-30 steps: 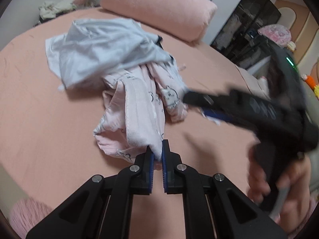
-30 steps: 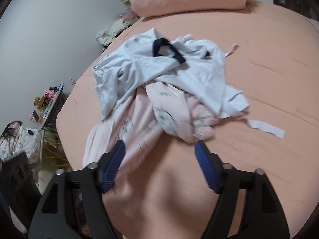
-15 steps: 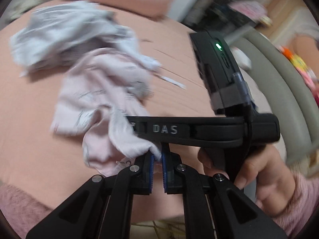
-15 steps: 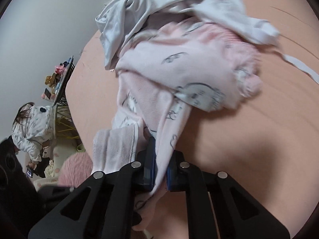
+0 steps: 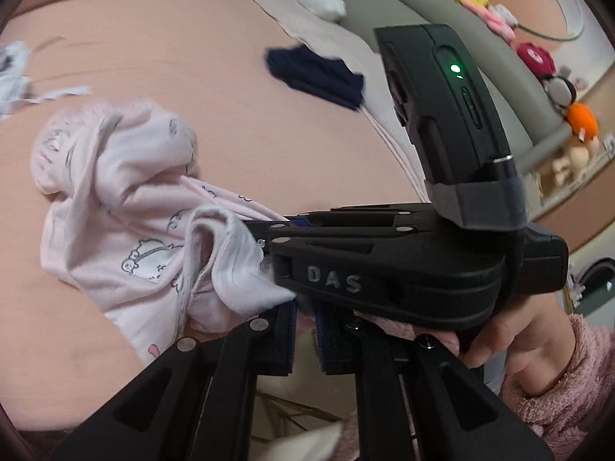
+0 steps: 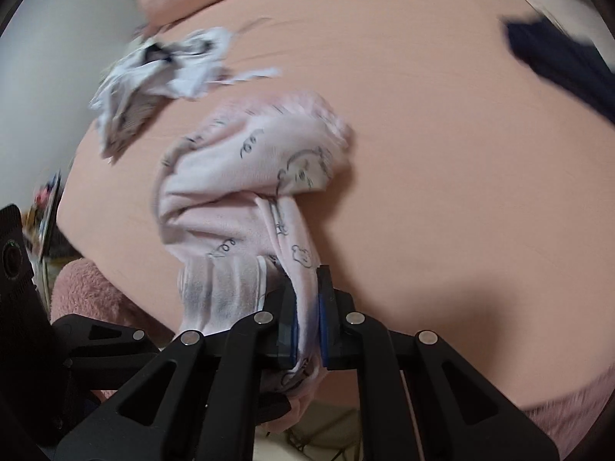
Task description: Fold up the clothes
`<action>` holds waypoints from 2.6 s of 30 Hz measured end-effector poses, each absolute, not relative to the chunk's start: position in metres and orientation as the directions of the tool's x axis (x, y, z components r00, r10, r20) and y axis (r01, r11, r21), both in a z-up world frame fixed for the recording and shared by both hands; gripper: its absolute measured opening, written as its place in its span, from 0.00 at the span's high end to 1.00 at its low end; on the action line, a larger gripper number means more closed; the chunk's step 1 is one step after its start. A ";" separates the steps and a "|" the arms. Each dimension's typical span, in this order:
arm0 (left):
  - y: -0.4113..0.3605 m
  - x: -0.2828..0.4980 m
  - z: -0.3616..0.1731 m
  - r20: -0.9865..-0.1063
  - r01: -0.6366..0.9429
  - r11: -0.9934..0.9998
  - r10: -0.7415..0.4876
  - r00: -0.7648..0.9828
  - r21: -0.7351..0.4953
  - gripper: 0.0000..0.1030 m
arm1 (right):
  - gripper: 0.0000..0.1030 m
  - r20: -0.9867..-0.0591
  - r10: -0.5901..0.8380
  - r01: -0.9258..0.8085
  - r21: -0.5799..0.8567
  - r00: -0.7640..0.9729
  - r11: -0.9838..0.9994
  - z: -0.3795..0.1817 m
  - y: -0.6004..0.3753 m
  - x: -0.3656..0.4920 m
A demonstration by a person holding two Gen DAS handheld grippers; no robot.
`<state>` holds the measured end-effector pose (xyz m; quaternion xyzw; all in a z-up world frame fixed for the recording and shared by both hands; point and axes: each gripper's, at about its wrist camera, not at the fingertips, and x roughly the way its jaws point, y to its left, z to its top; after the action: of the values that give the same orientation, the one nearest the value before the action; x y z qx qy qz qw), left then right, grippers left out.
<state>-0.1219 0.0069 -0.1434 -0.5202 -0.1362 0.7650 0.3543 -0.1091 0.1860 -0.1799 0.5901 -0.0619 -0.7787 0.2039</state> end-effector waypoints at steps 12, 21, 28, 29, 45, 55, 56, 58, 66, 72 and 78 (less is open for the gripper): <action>-0.144 -0.124 -0.151 -0.703 -0.044 -0.815 0.525 -0.479 -0.578 0.52 | 0.73 -0.874 -0.384 0.278 0.306 -0.298 -0.911 -0.166 0.200 -0.095; -0.087 -0.110 -0.198 -0.767 -0.027 -0.841 0.507 -0.393 -0.541 0.59 | 0.63 -0.897 -0.293 0.365 0.165 -0.331 -0.916 -0.182 0.184 -0.087; -0.064 -0.096 -0.195 -0.767 -0.052 -0.857 0.485 -0.421 -0.513 0.79 | 0.72 -0.893 -0.072 0.162 -0.001 -0.444 -0.987 -0.172 0.242 -0.096; -0.069 -0.097 -0.195 -0.753 -0.038 -0.846 0.494 -0.434 -0.533 0.77 | 0.72 -0.881 -0.100 0.142 0.038 -0.462 -0.989 -0.161 0.251 -0.097; -0.071 -0.123 -0.154 -0.718 -0.079 -0.865 0.460 -0.522 -0.496 0.93 | 0.97 -0.855 -0.321 0.273 0.222 -0.407 -0.936 -0.151 0.214 -0.096; -0.115 -0.097 -0.032 -0.584 -0.173 -0.873 0.440 -0.683 -0.456 0.93 | 0.98 -0.662 -0.308 0.222 0.214 -0.683 -0.951 -0.019 0.269 -0.121; -0.118 -0.092 -0.045 -0.613 -0.154 -0.873 0.441 -0.656 -0.463 0.93 | 0.98 -0.682 -0.288 0.214 0.193 -0.672 -0.958 -0.027 0.270 -0.116; -0.121 -0.086 -0.083 -0.683 -0.094 -0.871 0.441 -0.582 -0.482 0.93 | 0.98 -0.737 -0.227 0.187 0.139 -0.637 -0.973 -0.052 0.269 -0.113; -0.144 -0.078 -0.170 -0.788 0.094 -0.837 0.463 -0.407 -0.540 0.52 | 0.64 -0.873 -0.209 0.117 0.175 -0.440 -0.978 -0.131 0.269 -0.115; -0.150 -0.100 -0.162 -0.756 0.076 -0.827 0.467 -0.458 -0.557 0.44 | 0.23 -0.826 -0.233 0.190 0.156 -0.513 -0.969 -0.129 0.257 -0.134; -0.110 -0.100 -0.182 -0.854 0.015 -0.914 0.372 -0.363 -0.405 0.91 | 0.90 -0.844 -0.232 0.172 0.168 -0.483 -0.971 -0.143 0.257 -0.138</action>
<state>-0.0997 -0.1098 -0.1823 -0.5536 -0.1749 0.8067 0.1107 -0.1377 0.2566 -0.1433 0.4945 -0.0304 -0.8607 0.1172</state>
